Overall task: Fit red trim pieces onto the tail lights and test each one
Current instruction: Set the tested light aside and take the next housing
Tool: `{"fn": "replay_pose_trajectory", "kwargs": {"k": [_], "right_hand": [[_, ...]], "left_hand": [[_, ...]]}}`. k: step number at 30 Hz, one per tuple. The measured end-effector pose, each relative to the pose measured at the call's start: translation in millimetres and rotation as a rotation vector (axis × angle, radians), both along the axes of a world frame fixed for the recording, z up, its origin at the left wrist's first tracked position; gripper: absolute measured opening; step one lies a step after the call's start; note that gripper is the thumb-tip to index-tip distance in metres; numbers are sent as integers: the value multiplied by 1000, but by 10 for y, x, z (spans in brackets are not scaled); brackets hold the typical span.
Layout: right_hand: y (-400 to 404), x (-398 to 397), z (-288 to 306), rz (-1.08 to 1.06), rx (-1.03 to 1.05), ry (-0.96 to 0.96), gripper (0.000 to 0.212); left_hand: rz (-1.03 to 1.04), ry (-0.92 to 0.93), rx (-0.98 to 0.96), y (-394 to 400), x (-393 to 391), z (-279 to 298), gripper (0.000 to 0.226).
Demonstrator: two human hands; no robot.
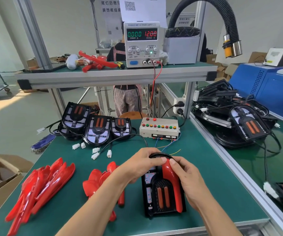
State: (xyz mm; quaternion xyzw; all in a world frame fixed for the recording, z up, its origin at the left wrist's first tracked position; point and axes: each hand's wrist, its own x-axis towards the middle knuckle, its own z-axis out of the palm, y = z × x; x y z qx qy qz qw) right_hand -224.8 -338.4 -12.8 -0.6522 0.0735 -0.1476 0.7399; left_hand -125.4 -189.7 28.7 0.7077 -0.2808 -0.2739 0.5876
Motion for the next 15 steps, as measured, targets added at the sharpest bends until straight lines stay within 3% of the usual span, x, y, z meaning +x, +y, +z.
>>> {"fn": "replay_pose_trajectory", "kwargs": {"k": [4, 9, 13, 15], "right_hand": [[15, 23, -23, -42, -14, 2, 33], [47, 52, -87, -122, -151, -14, 21], [35, 15, -174, -77, -195, 56, 43], [-9, -124, -281, -57, -193, 75, 42]], "left_hand": [[4, -56, 27, 4, -10, 8, 11], [26, -67, 46, 19, 8, -13, 36], [104, -47, 48, 32, 45, -50, 35], [153, -4, 41, 59, 76, -60, 29]]}}
